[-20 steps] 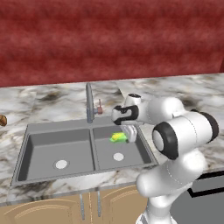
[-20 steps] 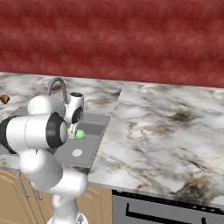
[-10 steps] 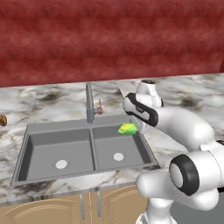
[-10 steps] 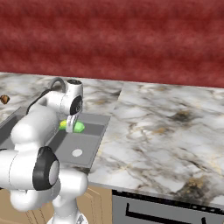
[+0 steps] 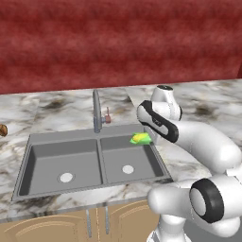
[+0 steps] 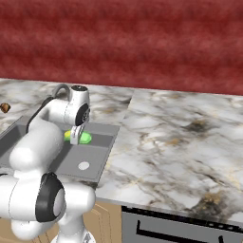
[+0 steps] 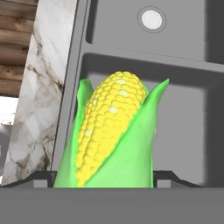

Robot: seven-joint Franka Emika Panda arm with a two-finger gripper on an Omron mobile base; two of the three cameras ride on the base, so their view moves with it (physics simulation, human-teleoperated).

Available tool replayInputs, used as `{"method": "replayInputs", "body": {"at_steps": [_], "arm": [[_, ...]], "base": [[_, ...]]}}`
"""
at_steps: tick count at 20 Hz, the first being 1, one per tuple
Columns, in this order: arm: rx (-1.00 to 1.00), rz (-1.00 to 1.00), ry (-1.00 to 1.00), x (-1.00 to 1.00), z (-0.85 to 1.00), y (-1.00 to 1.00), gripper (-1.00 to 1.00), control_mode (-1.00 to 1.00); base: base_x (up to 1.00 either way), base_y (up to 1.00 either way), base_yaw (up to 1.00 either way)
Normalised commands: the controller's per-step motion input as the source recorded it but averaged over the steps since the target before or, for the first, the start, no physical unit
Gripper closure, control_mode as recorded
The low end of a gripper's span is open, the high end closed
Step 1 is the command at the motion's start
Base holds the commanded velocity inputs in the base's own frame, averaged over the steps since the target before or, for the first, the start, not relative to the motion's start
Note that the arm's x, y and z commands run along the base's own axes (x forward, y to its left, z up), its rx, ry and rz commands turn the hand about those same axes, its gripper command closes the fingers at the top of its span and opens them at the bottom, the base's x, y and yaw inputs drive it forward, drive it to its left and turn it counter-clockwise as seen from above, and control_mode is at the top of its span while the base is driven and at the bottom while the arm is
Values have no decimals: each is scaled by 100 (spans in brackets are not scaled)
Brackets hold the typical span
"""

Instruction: Turn on the sink faucet. Then move the corn from the counter to the sink. Turn off the sink. Move the vegetable from the sink to the pot next to the stove. Finally move the pot to the front left burner.

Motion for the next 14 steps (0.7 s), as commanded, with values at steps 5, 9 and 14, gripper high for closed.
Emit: {"method": "replayInputs", "body": {"at_steps": [5, 9, 14], "arm": [[0, -2, -5, -10, 1, -1, 100, 100], [0, 0, 0, 0, 0, 0, 100, 100], [0, 0, 0, 0, 0, 0, 100, 100]], "base": [[-2, -2, -4], [-4, -18, -30], [-2, -29, -33]]}}
